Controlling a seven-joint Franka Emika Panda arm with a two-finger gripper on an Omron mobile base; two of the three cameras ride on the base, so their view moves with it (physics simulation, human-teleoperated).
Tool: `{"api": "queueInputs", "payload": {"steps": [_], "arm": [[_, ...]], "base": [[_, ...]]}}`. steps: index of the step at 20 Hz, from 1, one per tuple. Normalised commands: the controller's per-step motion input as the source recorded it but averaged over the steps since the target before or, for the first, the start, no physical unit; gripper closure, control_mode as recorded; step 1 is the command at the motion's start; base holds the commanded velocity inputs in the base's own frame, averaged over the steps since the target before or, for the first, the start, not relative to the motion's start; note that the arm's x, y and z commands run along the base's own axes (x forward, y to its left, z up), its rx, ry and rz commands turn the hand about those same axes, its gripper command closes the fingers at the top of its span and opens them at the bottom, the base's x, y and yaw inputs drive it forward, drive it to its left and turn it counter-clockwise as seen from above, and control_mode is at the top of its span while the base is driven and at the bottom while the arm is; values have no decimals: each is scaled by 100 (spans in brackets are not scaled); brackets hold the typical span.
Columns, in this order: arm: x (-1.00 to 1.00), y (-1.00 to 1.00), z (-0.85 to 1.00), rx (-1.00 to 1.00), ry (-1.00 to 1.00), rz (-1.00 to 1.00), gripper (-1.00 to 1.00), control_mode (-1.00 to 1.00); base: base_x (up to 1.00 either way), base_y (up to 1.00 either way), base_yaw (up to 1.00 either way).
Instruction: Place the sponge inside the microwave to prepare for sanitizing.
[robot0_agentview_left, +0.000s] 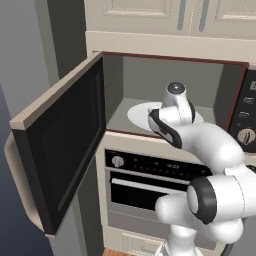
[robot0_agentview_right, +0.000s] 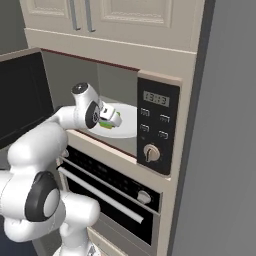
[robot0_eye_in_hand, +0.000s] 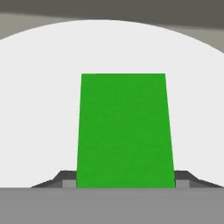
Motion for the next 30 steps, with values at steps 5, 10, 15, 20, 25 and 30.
{"api": "queueInputs", "payload": {"steps": [5,10,15,20,25,30], "arm": [[12,0,-1,0,0,0,-100,-100],[0,0,0,0,0,0,-100,-100],[-12,0,15,0,-4,0,-100,-100],[-66,6,36,-1,-23,0,-100,-100],[-91,2,17,-3,-17,0,-100,-100],[-94,0,60,0,0,0,-100,-100]], "base": [[0,0,0],[0,0,0],[0,0,0],[0,0,0],[0,0,0],[0,0,0]]}}
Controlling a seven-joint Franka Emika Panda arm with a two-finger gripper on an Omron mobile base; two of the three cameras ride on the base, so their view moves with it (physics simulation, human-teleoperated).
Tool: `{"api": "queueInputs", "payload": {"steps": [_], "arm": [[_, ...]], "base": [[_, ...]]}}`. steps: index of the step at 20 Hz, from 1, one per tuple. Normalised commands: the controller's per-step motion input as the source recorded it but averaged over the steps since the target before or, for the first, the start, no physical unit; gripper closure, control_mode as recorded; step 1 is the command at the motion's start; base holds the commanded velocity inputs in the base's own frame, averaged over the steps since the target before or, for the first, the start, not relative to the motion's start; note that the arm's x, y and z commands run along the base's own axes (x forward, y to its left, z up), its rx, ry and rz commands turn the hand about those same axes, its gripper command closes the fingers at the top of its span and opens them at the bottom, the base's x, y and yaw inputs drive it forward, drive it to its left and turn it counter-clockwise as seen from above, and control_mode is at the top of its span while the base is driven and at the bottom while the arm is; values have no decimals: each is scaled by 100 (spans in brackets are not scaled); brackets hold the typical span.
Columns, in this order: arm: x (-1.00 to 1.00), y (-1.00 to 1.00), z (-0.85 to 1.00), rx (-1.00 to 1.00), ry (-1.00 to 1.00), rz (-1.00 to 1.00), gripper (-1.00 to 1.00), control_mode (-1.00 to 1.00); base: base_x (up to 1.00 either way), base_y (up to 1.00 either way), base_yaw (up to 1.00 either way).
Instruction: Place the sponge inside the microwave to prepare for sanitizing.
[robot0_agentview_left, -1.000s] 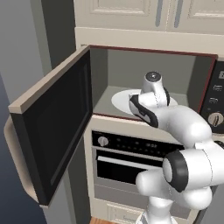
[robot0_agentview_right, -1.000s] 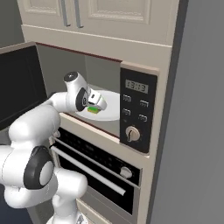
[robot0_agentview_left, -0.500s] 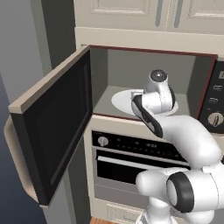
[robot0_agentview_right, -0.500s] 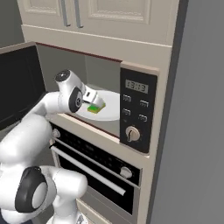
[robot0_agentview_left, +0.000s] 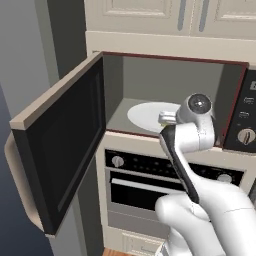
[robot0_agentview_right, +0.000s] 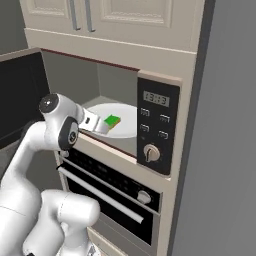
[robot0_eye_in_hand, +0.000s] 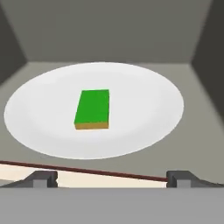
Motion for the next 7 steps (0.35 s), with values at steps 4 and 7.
{"api": "queueInputs", "payload": {"steps": [4,7], "arm": [[-92,4,44,0,-2,0,-100,-100],[-75,0,70,0,0,0,-100,-100]], "base": [[0,0,0],[0,0,0]]}}
